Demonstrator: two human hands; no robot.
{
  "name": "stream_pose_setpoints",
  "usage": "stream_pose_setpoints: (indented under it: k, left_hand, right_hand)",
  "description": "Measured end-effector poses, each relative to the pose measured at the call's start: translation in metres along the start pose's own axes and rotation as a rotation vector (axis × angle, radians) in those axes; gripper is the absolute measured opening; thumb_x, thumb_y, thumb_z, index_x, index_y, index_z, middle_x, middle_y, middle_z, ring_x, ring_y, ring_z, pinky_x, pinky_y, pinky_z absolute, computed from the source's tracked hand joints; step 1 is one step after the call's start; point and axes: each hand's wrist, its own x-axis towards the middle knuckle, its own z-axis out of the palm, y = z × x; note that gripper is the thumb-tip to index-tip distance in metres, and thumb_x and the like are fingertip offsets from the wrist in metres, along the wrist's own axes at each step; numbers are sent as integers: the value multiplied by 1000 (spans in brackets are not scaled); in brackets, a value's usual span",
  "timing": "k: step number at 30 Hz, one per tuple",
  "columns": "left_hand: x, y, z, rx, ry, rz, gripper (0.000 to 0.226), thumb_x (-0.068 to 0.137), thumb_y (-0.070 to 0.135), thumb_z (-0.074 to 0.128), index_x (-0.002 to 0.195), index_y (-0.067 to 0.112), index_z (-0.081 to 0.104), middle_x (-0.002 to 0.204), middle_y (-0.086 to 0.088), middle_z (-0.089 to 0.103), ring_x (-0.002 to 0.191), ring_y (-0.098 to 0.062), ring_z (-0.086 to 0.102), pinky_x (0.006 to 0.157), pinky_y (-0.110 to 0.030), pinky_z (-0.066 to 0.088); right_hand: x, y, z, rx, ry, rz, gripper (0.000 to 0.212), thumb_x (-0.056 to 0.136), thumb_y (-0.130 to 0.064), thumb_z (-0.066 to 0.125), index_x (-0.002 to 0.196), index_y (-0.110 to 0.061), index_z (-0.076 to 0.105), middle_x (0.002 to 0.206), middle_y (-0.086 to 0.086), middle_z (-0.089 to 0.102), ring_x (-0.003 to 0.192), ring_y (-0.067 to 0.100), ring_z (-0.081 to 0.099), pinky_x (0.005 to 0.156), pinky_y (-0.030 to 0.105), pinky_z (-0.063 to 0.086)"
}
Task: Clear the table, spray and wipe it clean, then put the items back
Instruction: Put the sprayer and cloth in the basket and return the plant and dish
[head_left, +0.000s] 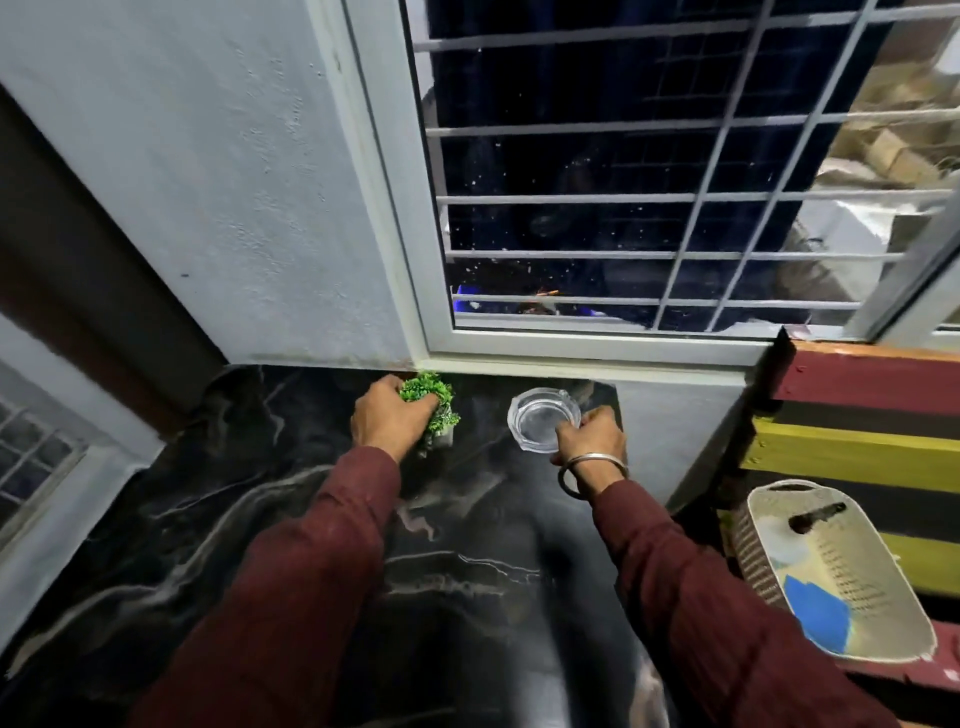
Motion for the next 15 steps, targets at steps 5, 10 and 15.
stream_pose_setpoints:
  k: [5, 10, 15]
  left_hand:
    - [58, -24, 9, -4, -77, 8, 54, 80, 44, 74, 125, 16, 63, 123, -15, 67, 114, -35, 61, 94, -35, 47]
    - [111, -43, 23, -36, -170, -3, 48, 78, 45, 75, 116, 17, 66, 116, -12, 69, 108, -34, 63, 90, -34, 49]
    - [151, -56, 48, -75, -177, -42, 30, 77, 43, 74, 90, 20, 60, 104, -11, 71, 100, -33, 65, 83, -32, 48]
  right_hand:
    - [-1, -5, 42, 13, 79, 97, 42, 60, -38, 55, 94, -15, 49, 86, 13, 69, 72, 36, 70, 72, 44, 58]
    - [13, 2, 92, 62, 125, 198, 45, 59, -37, 58, 97, -14, 49, 91, 13, 69, 73, 35, 70, 71, 45, 60]
    - [-2, -31, 113, 80, 150, 260, 21, 74, -16, 60, 93, -10, 52, 90, 15, 65, 73, 31, 69, 72, 34, 57]
